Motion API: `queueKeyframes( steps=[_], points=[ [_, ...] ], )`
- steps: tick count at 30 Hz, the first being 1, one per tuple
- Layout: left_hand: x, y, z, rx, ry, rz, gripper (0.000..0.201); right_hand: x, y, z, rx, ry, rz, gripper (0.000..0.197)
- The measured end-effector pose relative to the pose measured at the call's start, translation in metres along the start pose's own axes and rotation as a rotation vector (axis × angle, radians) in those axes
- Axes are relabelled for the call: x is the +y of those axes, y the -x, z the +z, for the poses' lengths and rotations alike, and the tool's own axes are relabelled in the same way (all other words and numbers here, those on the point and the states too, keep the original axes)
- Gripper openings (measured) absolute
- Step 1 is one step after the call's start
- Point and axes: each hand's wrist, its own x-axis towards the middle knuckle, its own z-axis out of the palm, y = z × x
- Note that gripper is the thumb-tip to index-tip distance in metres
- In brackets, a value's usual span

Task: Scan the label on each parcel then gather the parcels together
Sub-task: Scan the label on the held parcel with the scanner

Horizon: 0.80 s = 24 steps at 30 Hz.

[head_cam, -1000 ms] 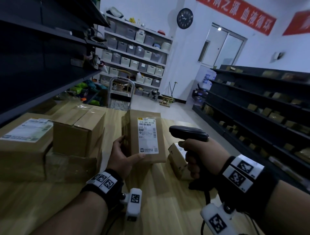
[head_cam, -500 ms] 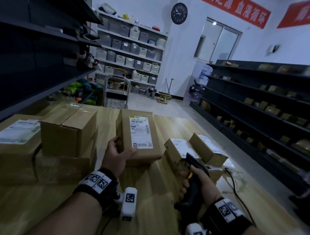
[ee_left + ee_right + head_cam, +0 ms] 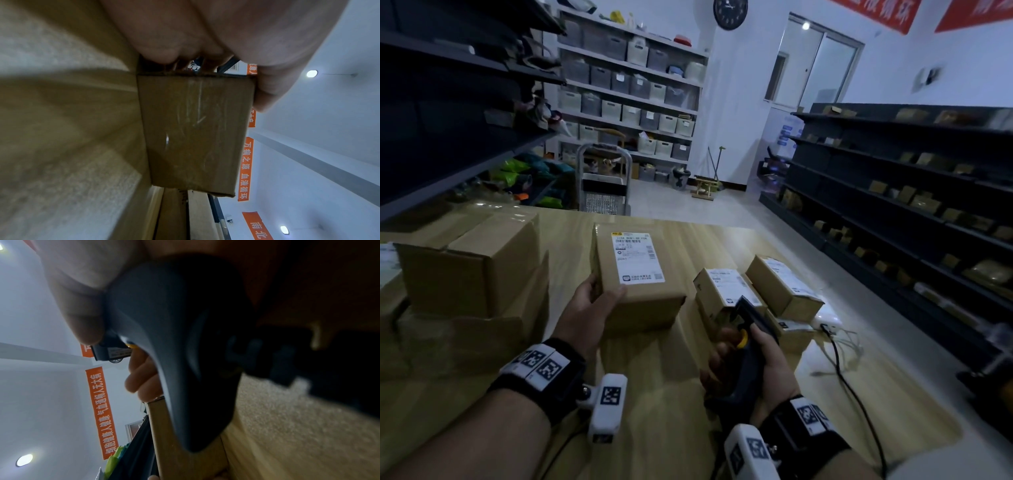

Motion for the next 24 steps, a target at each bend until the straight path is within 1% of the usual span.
queueKeyframes(
  steps=[1, 2, 4, 7, 8, 10, 11, 16, 19, 21, 24],
  points=[
    [0.002, 0.001, 0.001, -0.014, -0.012, -0.004, 0.051, 0.0, -0.001, -0.001, -0.006, -0.006, 0.0, 0.039],
    [0.002, 0.001, 0.002, -0.026, -0.019, -0.01, 0.055, 0.0, -0.002, -0.001, -0.01, -0.008, 0.001, 0.039],
    [-0.001, -0.001, 0.004, -0.053, -0.032, -0.022, 0.071, 0.0, -0.003, -0.002, -0.021, -0.009, 0.002, 0.04],
    [-0.009, -0.005, 0.004, -0.077, -0.119, -0.007, 0.079, 0.001, -0.005, -0.004, -0.048, -0.021, 0.0, 0.039],
    [-0.008, -0.004, 0.005, -0.057, -0.131, 0.004, 0.075, 0.001, -0.006, -0.005, -0.057, -0.024, 0.001, 0.039],
    [-0.005, -0.001, 0.007, -0.001, -0.153, 0.033, 0.056, 0.001, -0.009, -0.008, -0.071, -0.024, 0.006, 0.039],
    [-0.004, 0.0, 0.009, 0.023, -0.152, 0.044, 0.051, 0.0, -0.011, -0.009, -0.082, -0.022, 0.008, 0.04],
    [-0.005, 0.001, 0.029, 0.069, -0.169, 0.015, 0.051, 0.001, -0.015, -0.011, -0.125, -0.014, 0.024, 0.043],
    [-0.006, -0.004, 0.047, 0.065, -0.257, 0.024, 0.052, 0.0, -0.015, -0.007, -0.119, -0.014, 0.023, 0.043],
    [-0.002, -0.009, 0.057, 0.068, -0.315, 0.016, 0.05, 0.0, -0.015, -0.008, -0.131, -0.024, 0.019, 0.042],
    [0.004, -0.017, 0.069, 0.081, -0.326, -0.039, 0.044, -0.001, -0.016, -0.009, -0.152, -0.041, 0.027, 0.042]
  ],
)
